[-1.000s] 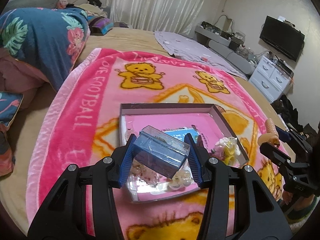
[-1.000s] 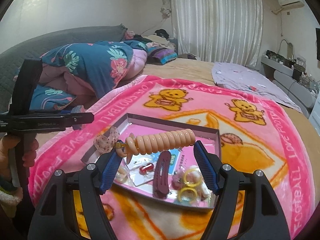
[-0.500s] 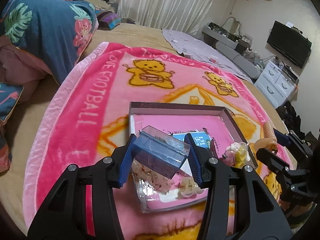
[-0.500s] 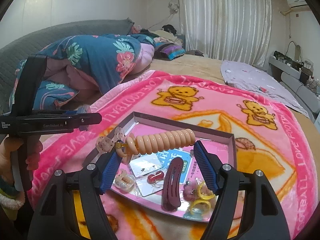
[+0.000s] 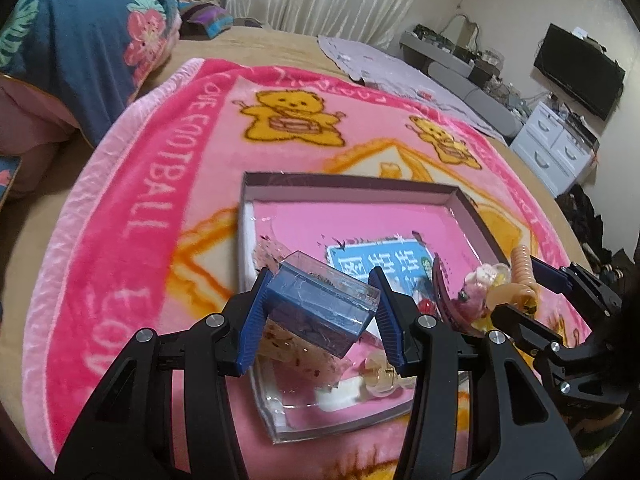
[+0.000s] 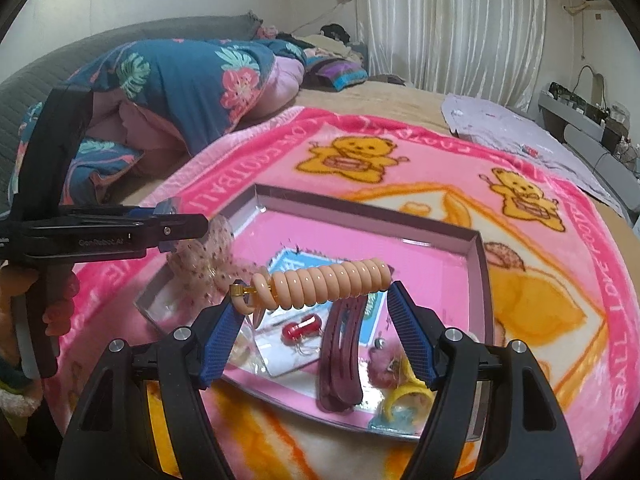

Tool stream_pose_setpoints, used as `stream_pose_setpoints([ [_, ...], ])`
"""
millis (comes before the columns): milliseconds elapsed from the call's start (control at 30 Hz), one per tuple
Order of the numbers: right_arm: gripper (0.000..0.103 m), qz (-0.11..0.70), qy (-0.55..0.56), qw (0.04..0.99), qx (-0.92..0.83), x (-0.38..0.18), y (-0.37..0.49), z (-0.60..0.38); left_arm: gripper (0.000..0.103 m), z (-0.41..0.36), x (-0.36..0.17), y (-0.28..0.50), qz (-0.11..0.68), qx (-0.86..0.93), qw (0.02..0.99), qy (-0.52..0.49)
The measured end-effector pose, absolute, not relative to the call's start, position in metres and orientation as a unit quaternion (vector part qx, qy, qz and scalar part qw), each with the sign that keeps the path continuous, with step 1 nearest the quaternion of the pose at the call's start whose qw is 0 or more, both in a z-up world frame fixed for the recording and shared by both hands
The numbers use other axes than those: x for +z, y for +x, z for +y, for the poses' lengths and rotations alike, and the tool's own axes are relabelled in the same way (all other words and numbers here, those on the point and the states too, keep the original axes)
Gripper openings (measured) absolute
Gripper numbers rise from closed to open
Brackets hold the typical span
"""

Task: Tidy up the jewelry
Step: 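Carry the blue case into the box with the left tool while the right tool carries the hair tie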

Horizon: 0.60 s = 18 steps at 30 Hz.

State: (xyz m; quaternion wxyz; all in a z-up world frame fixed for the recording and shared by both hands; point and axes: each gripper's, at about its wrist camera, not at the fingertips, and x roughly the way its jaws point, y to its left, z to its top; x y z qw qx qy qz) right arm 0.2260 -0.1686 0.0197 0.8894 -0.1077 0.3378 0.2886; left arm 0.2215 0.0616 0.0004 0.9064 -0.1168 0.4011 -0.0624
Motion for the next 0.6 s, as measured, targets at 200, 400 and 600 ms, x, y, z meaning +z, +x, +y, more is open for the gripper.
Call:
stream_pose_setpoints([
  [200, 0.070, 0.349, -0.110, 0.886, 0.285, 0.006, 0.224, -0.172, 0.041, 0.047, -0.011, 0.225, 0.412, -0.076, 0.902, -0.102],
  [400, 0.070, 0.358, -0.107, 0.883, 0.284, -0.005, 0.220, -0.175, 0.041, 0.033, -0.021, 0.226, 0.421, -0.088, 0.898, -0.089],
  [600, 0.070, 0.364, -0.102, 0.880, 0.289, -0.011, 0.218, -0.176, 0.041, 0.025, -0.030, 0.227, 0.430, -0.094, 0.894, -0.080],
])
